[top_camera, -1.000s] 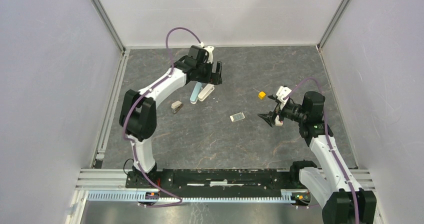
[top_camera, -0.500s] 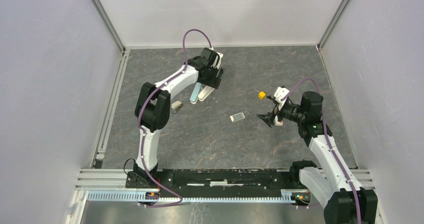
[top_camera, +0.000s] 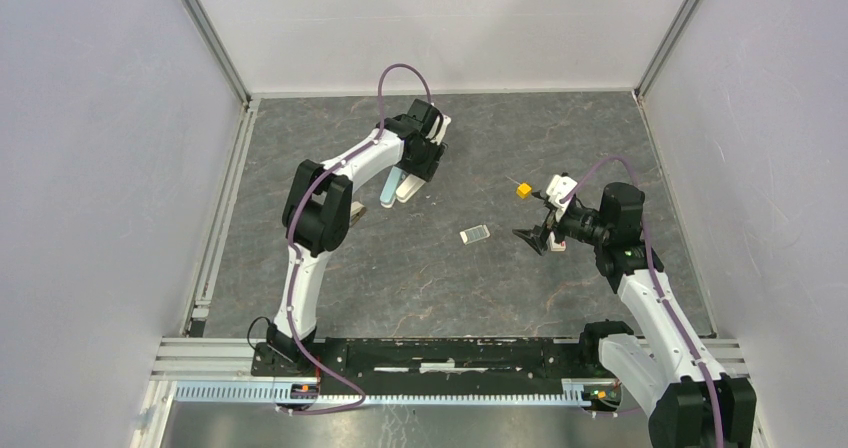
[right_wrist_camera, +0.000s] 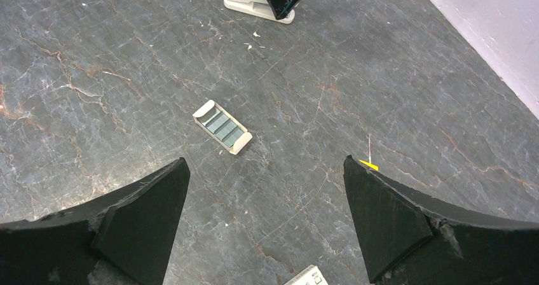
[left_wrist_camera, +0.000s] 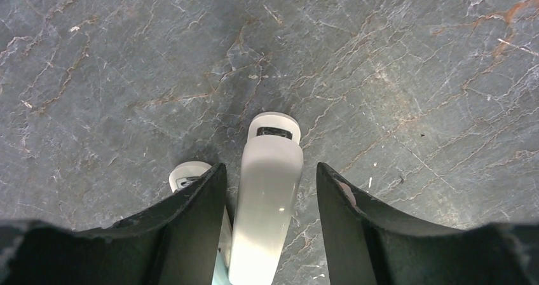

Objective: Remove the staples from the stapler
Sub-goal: Pick up the stapler from the center of the board, then unload the staple at the center of the board.

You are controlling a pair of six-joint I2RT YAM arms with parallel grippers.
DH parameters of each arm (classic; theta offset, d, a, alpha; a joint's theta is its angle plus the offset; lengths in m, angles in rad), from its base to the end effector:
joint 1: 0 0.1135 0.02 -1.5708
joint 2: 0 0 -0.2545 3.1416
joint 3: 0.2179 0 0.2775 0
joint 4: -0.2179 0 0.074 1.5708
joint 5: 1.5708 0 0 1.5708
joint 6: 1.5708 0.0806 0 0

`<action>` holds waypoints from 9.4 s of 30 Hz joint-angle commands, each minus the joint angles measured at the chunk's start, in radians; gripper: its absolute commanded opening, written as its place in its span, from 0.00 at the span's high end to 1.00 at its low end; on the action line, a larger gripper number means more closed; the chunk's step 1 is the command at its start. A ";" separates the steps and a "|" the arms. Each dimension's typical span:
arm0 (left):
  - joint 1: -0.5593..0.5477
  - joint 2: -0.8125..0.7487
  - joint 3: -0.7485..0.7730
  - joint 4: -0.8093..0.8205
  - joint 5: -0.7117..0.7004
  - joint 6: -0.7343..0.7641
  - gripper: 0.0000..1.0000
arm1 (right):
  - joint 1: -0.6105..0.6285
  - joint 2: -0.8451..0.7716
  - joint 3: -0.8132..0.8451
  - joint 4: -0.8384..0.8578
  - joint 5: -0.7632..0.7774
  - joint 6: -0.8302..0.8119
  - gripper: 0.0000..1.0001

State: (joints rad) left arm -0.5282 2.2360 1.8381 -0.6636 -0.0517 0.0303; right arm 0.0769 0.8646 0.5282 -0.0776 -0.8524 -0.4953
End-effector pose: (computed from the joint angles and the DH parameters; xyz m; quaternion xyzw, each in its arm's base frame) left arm 0.4559 -0.2612 0.1292 0.2604 0.9317 -0.0378 0.2502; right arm 0.2413 0.0795 0.2232 -0.4320 0.6677 0.2352 0.5588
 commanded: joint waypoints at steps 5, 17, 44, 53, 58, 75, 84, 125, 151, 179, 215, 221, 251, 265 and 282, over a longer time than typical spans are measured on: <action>-0.003 0.005 0.031 -0.005 0.010 0.033 0.46 | 0.005 -0.013 -0.002 0.015 0.006 -0.008 0.02; -0.012 -0.126 -0.069 0.069 0.022 0.025 0.98 | 0.008 -0.011 -0.008 0.022 0.000 -0.005 0.02; -0.161 -0.957 -1.209 0.961 0.299 -0.082 0.98 | 0.104 0.075 -0.074 0.154 -0.158 0.113 0.02; -0.222 -1.080 -1.369 1.116 0.313 -0.032 0.98 | 0.116 0.084 -0.071 0.147 -0.167 0.094 0.02; -0.262 -1.087 -1.382 1.119 0.297 -0.002 0.98 | 0.119 0.082 -0.071 0.141 -0.183 0.082 0.02; -0.348 -1.144 -1.394 1.116 0.317 0.034 0.98 | 0.131 0.059 -0.086 0.147 -0.202 0.056 0.02; -0.366 -1.133 -1.438 1.202 0.370 0.056 0.98 | 0.279 0.108 -0.032 0.027 -0.209 -0.198 0.02; -0.366 -1.228 -1.571 1.447 0.509 0.050 0.98 | 0.550 0.539 0.047 0.091 -0.063 -0.257 0.21; -0.366 -1.177 -1.560 1.532 0.565 -0.019 0.98 | 0.560 0.493 0.038 0.099 -0.126 -0.264 0.45; -0.366 -1.168 -1.685 1.727 0.425 -0.151 0.52 | 0.560 0.465 0.123 -0.058 0.068 -0.312 0.98; -0.345 -1.503 -1.787 1.454 -0.168 -0.975 0.98 | 0.556 0.819 0.260 -0.246 -0.370 -0.117 0.72; -0.345 -1.457 -1.781 1.468 -0.191 -1.091 0.98 | 0.539 0.842 0.271 -0.211 -0.285 -0.054 0.39; -0.326 -1.405 -1.567 0.642 -0.105 -1.888 0.98 | 0.606 0.058 -0.182 0.238 0.180 -0.666 0.02; -0.324 -1.429 -1.485 0.465 -0.155 -2.087 0.98 | 0.824 0.100 -0.386 0.674 0.401 -0.447 0.02; -0.323 -1.369 -1.456 0.539 -0.112 -2.081 0.98 | 1.026 0.373 -0.483 1.342 0.750 -0.226 0.03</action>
State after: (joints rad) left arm -0.8570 0.8711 0.3336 -0.1841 -0.1730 -2.0003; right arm 1.0977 1.1965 0.0589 1.1168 -0.1028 -0.7525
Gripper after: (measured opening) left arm 0.408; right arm 0.979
